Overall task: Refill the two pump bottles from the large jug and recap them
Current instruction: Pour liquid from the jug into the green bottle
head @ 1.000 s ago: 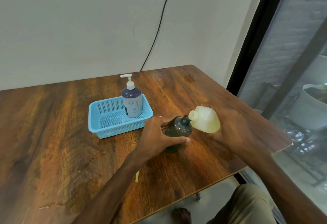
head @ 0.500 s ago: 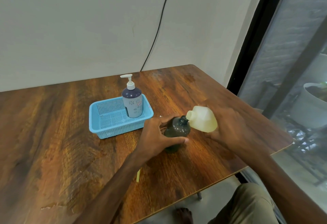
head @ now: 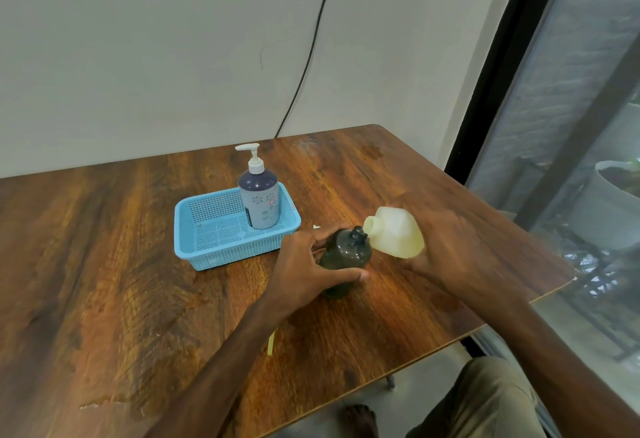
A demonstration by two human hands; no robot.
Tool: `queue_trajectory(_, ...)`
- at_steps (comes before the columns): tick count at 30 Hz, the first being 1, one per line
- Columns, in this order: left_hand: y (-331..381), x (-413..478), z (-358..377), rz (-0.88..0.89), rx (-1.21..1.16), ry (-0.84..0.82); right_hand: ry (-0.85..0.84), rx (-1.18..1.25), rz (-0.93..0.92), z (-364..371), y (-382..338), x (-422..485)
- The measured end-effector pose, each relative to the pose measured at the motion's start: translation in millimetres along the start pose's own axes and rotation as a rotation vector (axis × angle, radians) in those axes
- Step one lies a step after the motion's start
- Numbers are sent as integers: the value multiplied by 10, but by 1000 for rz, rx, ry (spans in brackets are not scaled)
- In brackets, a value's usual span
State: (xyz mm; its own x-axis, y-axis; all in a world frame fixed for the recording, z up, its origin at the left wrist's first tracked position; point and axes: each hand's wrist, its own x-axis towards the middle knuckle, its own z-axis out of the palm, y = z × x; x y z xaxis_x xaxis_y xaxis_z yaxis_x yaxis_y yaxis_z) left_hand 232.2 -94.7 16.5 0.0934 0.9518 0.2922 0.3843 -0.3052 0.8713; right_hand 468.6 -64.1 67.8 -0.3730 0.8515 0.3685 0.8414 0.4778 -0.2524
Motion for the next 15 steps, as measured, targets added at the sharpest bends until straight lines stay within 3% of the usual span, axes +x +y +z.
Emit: queue_trajectory(15,-69,1,2,-22,-16,-2,-25,6,-16,-59,-63,16)
